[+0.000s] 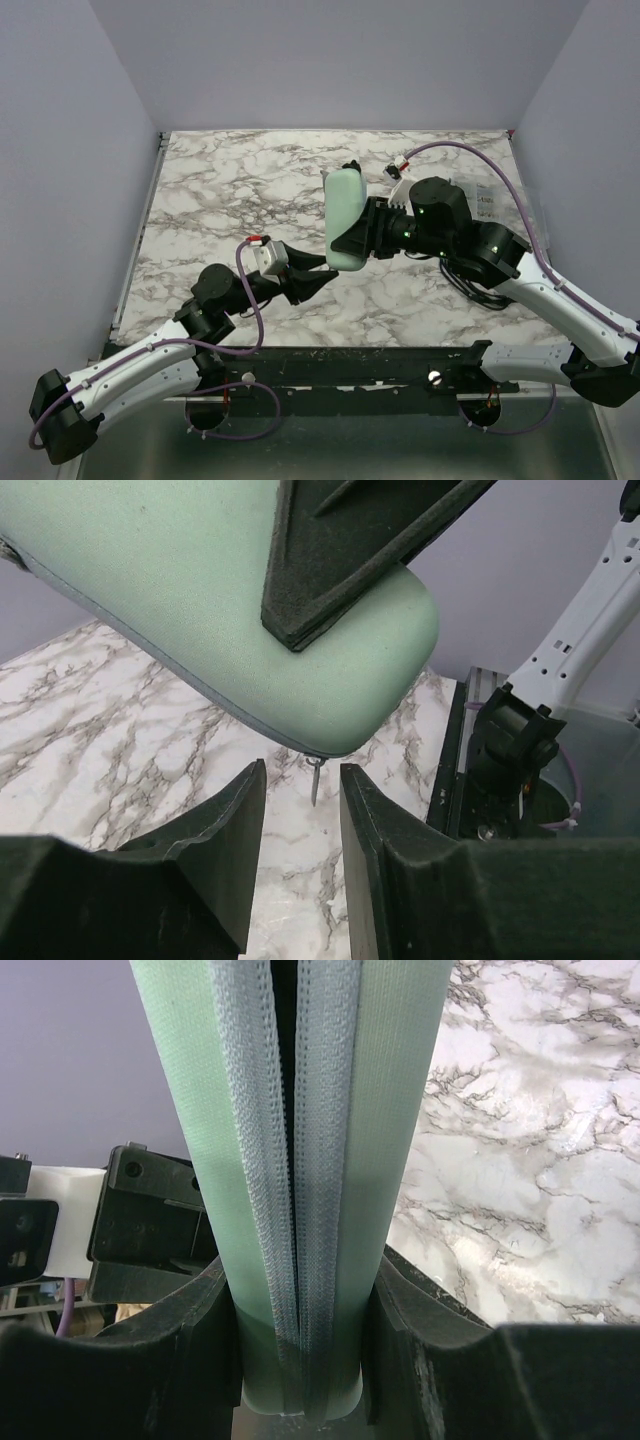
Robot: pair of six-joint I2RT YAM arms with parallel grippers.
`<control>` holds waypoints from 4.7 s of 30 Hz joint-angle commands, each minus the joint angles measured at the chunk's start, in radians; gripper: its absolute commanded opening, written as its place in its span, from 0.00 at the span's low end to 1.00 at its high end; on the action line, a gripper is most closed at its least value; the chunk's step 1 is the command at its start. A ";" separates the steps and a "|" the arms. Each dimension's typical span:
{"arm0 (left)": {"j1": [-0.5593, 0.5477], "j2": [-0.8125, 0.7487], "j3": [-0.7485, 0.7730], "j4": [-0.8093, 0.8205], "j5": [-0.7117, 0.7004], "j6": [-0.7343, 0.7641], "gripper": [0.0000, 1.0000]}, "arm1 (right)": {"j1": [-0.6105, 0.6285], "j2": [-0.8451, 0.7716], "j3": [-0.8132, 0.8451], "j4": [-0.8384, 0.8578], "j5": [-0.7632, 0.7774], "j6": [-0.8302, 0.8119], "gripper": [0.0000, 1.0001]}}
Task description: Open the umbrella
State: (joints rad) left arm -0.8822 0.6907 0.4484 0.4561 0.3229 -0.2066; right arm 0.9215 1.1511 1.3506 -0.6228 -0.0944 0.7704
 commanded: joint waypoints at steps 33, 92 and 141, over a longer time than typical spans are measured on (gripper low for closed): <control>-0.022 -0.046 0.113 -0.199 -0.132 0.104 0.00 | -0.002 -0.027 -0.072 0.056 -0.266 -0.017 0.01; 0.015 0.013 0.305 -0.467 -0.584 -0.005 0.90 | -0.003 -0.057 -0.153 0.066 -0.169 0.047 0.01; 0.020 -0.418 0.292 -1.249 -0.468 -0.306 0.99 | -0.074 0.610 0.055 0.057 0.185 0.035 1.00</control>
State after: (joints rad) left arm -0.8650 0.2916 0.7490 -0.7895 -0.1207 -0.4988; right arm 0.8642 1.7580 1.3685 -0.5591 0.0978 0.8268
